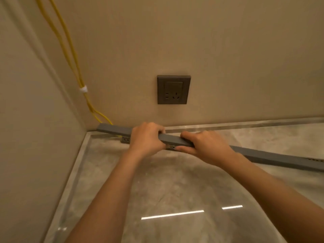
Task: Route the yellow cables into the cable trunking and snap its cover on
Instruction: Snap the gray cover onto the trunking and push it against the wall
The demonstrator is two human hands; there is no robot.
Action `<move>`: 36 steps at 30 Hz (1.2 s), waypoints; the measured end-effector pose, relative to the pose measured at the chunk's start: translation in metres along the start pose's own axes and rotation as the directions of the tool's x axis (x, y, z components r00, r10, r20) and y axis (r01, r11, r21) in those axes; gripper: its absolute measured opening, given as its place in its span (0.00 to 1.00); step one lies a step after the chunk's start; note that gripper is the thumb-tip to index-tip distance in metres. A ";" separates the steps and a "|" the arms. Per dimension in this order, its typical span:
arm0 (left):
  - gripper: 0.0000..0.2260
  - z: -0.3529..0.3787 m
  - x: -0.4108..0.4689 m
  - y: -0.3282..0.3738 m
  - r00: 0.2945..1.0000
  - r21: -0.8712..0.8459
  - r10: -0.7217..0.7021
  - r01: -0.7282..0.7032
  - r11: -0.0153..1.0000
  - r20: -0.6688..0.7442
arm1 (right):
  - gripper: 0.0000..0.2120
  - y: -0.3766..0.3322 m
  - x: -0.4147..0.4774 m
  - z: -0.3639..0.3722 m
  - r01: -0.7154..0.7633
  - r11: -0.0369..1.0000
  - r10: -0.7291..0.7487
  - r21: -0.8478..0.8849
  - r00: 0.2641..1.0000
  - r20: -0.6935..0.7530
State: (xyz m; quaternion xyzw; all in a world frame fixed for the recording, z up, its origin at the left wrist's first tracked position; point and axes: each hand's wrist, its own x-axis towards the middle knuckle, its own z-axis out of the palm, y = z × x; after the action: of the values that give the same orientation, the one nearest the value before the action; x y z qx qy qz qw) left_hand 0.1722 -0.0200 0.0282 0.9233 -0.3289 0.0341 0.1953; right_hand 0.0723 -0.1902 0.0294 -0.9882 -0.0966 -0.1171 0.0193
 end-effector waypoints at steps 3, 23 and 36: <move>0.11 0.001 0.013 -0.013 0.982 -0.202 0.030 0.008 0.979 0.188 | 0.22 0.019 0.009 0.009 0.027 0.997 -0.030 -0.073 0.999 -0.042; 0.09 0.007 -0.016 -0.109 0.977 0.065 -0.135 0.126 0.990 0.162 | 0.29 0.057 -0.009 0.050 0.051 0.998 -0.048 -0.024 0.992 0.115; 0.13 -0.006 -0.095 -0.089 0.969 0.129 -0.201 0.184 0.974 0.140 | 0.21 -0.007 -0.027 0.051 0.202 0.978 -0.189 -0.053 0.964 0.186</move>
State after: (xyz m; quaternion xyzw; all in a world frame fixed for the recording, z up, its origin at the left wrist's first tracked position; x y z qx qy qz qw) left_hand 0.1530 0.1017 -0.0147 0.9605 -0.2490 -0.0368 0.1184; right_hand 0.0570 -0.1849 -0.0260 -0.9804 -0.1908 -0.0322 -0.0363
